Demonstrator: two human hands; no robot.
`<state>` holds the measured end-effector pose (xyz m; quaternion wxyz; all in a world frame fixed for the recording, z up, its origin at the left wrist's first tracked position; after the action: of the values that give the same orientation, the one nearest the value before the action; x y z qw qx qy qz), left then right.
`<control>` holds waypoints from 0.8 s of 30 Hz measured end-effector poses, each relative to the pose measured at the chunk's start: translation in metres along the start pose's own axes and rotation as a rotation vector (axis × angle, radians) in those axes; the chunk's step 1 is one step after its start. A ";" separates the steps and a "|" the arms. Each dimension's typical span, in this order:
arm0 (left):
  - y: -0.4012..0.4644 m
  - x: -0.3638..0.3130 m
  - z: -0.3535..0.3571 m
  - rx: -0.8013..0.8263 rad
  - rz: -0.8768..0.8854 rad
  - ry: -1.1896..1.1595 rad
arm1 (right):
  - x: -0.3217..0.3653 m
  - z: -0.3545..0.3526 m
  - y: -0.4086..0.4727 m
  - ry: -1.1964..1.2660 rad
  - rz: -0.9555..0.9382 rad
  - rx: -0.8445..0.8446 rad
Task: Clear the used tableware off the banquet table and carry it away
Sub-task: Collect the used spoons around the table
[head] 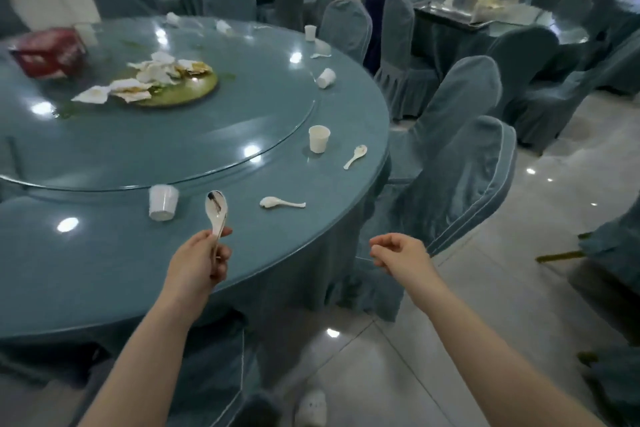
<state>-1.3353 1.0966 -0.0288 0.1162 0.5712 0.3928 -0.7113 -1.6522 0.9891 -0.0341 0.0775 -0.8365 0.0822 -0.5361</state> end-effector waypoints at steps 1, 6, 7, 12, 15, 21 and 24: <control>0.007 0.003 0.000 -0.033 -0.017 -0.027 | 0.001 0.010 0.014 -0.029 -0.020 0.029; 0.050 0.015 0.004 -0.153 -0.060 -0.128 | 0.010 0.064 0.083 -0.161 -0.100 0.139; 0.059 0.017 0.006 -0.165 -0.066 -0.112 | 0.010 0.076 0.095 -0.190 -0.110 0.168; 0.096 0.013 0.012 -0.248 -0.094 -0.067 | 0.015 0.132 0.147 -0.393 -0.155 0.338; 0.107 0.006 0.008 -0.284 -0.101 -0.038 | 0.021 0.159 0.169 -0.462 -0.170 0.381; 0.107 0.009 -0.015 -0.412 -0.110 -0.073 | 0.038 0.222 0.191 -0.657 -0.348 0.492; 0.100 0.013 -0.021 -0.468 -0.123 -0.087 | 0.043 0.249 0.195 -0.710 -0.449 0.553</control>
<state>-1.2635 1.0482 -0.0841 0.2186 0.4723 0.5757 -0.6307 -1.4190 0.7996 -0.1415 0.2020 -0.9126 -0.2764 -0.2234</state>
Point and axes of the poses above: each hand's wrist, its own y-axis towards the middle knuckle, its own z-axis out of the palm, x = y × z, the point moved 6 cm from there along y, towards the middle knuckle, and after that the axes turned 8 degrees about -x, right-handed, at the moved point
